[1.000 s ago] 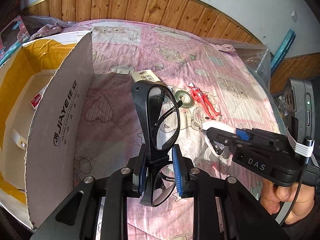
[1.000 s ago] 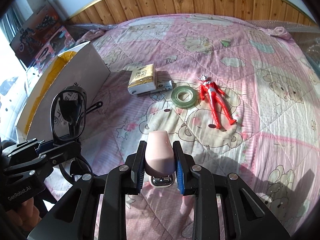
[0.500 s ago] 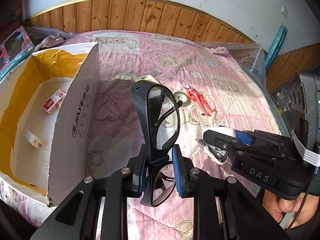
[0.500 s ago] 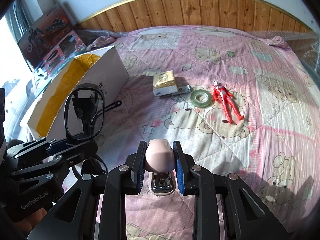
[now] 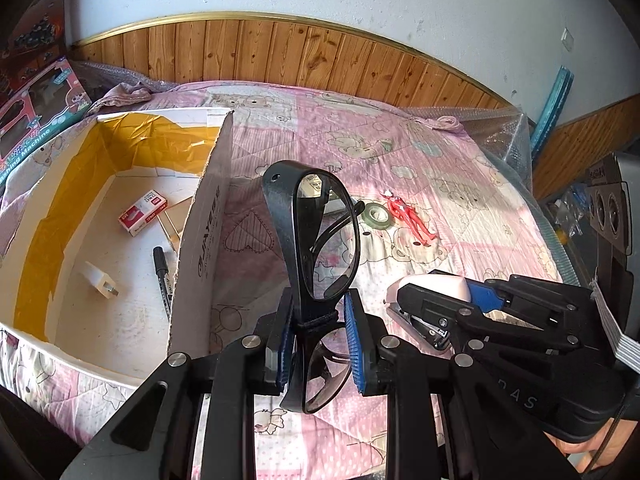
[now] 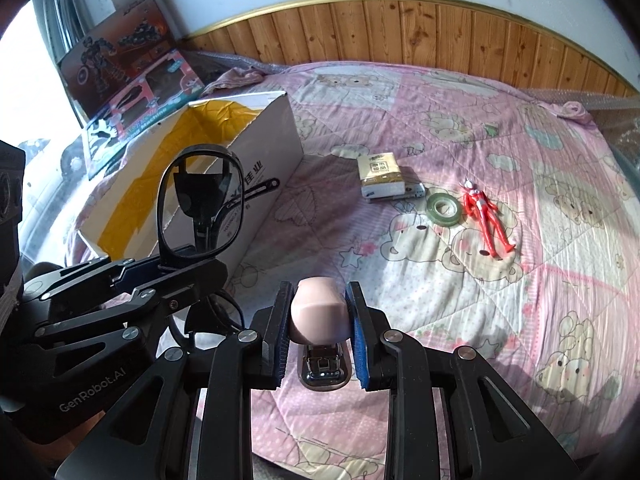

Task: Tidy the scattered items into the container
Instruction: 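Carry the glasses and pink stapler over the white box with both tools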

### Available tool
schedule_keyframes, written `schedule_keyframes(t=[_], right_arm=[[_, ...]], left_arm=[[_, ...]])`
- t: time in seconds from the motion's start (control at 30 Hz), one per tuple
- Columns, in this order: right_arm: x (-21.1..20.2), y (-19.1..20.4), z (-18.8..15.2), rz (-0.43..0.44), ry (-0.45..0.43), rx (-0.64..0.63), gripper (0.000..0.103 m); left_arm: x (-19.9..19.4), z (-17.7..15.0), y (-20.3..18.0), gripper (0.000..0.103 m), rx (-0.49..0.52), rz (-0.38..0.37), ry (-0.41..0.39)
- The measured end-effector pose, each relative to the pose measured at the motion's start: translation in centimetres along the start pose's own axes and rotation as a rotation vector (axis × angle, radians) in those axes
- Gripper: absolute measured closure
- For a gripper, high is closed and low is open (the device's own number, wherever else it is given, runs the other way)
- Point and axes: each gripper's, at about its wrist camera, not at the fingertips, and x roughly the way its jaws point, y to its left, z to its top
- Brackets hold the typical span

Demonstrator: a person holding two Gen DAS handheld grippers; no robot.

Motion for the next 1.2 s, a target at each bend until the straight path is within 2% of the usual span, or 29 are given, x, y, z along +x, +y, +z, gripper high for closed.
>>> schedule_keyframes(t=[0.77,0.97,1.2], right_arm=[[0.1,8.0,4.3,0.027,-0.023,-0.119,0.076],[0.1,9.0,5.5,0.025,-0.034,-0.135,0.076],[-0.7,10.9,6.8,0.035,-0.055,-0.163,0.076]], left_arm=[[-3.1,1.1,7.0,0.079,-0.129,0.017,-0.057],[-3.8,1.5,8.1,0.079,-0.165,-0.023,-0.054],[-5.4,2.5,9.0,0.079,-0.172,-0.020,-0.090]])
